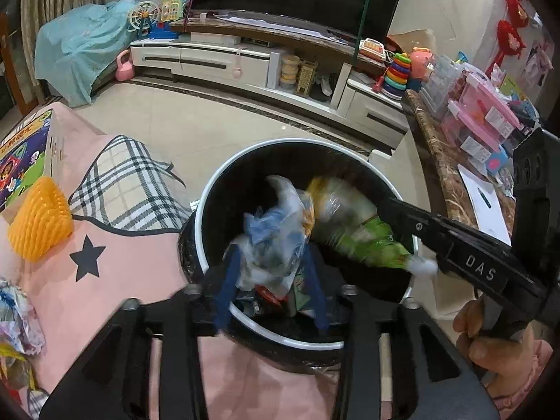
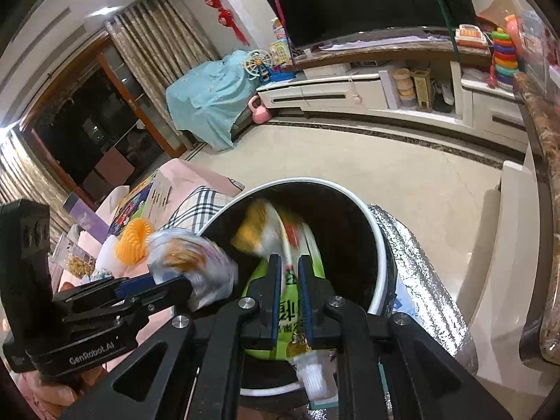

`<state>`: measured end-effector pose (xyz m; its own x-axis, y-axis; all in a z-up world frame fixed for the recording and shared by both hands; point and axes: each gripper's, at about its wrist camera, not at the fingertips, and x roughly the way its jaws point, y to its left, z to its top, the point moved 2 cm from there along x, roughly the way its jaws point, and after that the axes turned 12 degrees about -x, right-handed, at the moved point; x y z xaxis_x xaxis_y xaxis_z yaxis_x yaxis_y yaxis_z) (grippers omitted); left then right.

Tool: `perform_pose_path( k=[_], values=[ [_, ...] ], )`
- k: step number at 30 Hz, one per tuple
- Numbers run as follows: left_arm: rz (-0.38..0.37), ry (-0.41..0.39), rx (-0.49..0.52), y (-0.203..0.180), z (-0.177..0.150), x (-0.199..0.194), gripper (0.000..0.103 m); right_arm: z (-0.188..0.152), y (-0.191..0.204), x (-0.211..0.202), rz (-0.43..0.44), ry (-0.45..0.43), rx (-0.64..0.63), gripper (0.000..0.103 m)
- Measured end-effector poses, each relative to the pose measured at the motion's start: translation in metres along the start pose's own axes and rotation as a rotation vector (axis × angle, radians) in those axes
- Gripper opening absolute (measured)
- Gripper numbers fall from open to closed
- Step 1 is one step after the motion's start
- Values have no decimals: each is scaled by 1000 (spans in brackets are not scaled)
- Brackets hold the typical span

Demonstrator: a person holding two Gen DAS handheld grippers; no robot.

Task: Collect trash
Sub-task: 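Open both tools over the bin to drop the white wrapper and green bag, then move both open tools back toward the snacks on the table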

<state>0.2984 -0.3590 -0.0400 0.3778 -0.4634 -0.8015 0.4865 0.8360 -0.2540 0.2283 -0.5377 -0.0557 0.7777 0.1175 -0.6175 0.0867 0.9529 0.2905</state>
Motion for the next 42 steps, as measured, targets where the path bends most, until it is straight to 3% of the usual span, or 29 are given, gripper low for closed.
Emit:
perform_pose_path(
  k=[2, 4, 9, 12, 18, 27, 42],
  values=[
    [-3, -13, -4, 2, -2, -4, 45, -1, -1, -4, 3, -9, 10, 15],
    [1, -22, -13, 6, -5, -8, 45, -3, 0, -9, 3, -24, 14, 24],
    [-7, -49, -76, 26, -30, -26, 50, -10, 10, -23, 22, -62, 27, 62],
    [9, -72, -113, 40, -50, -40, 51, -16, 26, -28, 44, -67, 1, 79],
    [42, -110, -232, 76, -88, -66, 55, -35, 69, -32, 99, -61, -51, 83],
    [145, -190, -307, 132, -141, -109, 57, -68, 137, -25, 177, -14, -135, 87],
    [243, -230, -467, 218, -195, -149, 60, -102, 210, 3, 279, 87, -206, 88]
  ],
)
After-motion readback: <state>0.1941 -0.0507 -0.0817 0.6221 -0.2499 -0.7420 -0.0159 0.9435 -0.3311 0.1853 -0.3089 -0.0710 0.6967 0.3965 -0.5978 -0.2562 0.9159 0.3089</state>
